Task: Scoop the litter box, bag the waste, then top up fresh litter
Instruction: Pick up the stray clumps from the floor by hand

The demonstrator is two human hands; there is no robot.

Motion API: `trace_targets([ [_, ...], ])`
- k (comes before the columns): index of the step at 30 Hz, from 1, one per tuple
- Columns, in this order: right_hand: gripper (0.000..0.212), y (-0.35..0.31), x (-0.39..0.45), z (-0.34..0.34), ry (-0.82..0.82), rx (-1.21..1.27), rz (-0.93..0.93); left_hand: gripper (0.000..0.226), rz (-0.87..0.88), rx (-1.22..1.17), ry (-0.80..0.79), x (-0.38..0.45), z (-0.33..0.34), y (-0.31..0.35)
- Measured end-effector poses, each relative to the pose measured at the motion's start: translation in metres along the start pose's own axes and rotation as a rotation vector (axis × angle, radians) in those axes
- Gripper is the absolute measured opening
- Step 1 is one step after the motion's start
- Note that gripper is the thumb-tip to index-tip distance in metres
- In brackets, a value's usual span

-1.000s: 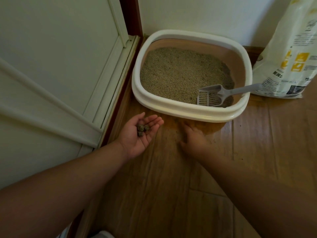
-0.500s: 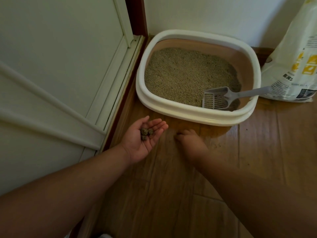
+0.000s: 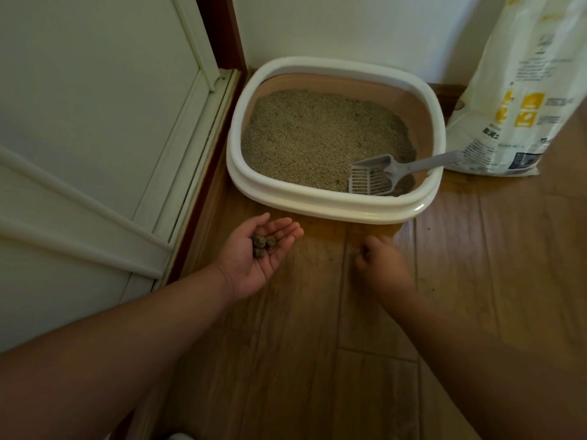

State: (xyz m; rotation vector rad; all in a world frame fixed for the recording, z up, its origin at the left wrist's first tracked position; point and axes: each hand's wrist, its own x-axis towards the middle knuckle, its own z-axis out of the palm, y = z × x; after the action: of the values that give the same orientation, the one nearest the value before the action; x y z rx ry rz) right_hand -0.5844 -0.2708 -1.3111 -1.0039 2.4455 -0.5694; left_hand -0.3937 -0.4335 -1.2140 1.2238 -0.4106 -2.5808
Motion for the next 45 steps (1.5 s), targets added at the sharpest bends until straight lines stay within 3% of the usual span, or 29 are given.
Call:
trace_targets([
  [5, 0.024, 0.038, 0.003, -0.022, 0.023, -0.05, 0.128, 0.046, -0.008, 0.021, -0.011, 0.0, 0.01, -0.006],
  [12, 0.037, 0.032, -0.007, -0.007, -0.151, -0.065, 0.114, 0.046, -0.015, 0.051, -0.022, -0.001, 0.019, -0.01],
  [16, 0.07, 0.015, -0.002, 0.011, -0.157, -0.051, 0.121, 0.046, -0.017, 0.035, -0.021, -0.004, 0.015, -0.007],
  [18, 0.074, 0.006, 0.002, 0.017, -0.175, -0.072, 0.11, 0.046, -0.013, 0.03, -0.017, -0.006, 0.013, -0.006],
  [24, 0.027, -0.025, 0.01, 0.035, -0.209, -0.107, -0.034, 0.047, -0.01, 0.004, -0.017, -0.007, 0.007, -0.001],
  [30, 0.011, -0.042, 0.001, 0.04, -0.226, -0.093, -0.078, 0.046, -0.018, 0.003, -0.022, -0.004, 0.004, -0.002],
  [33, 0.002, -0.046, -0.005, 0.022, -0.127, -0.027, -0.126, 0.046, -0.031, 0.014, -0.022, -0.002, 0.002, -0.005],
  [36, 0.004, -0.054, -0.013, -0.005, 0.094, 0.113, -0.294, 0.042, -0.043, 0.033, 0.003, 0.001, 0.001, -0.01],
  [39, 0.01, -0.073, -0.022, -0.032, 0.196, 0.243, -0.49, 0.038, -0.064, 0.056, 0.026, 0.003, 0.002, -0.016],
  [45, 0.012, -0.1, -0.037, -0.05, 0.094, 0.266, -0.567, 0.04, -0.124, 0.12, -0.047, -0.001, 0.019, -0.027],
])
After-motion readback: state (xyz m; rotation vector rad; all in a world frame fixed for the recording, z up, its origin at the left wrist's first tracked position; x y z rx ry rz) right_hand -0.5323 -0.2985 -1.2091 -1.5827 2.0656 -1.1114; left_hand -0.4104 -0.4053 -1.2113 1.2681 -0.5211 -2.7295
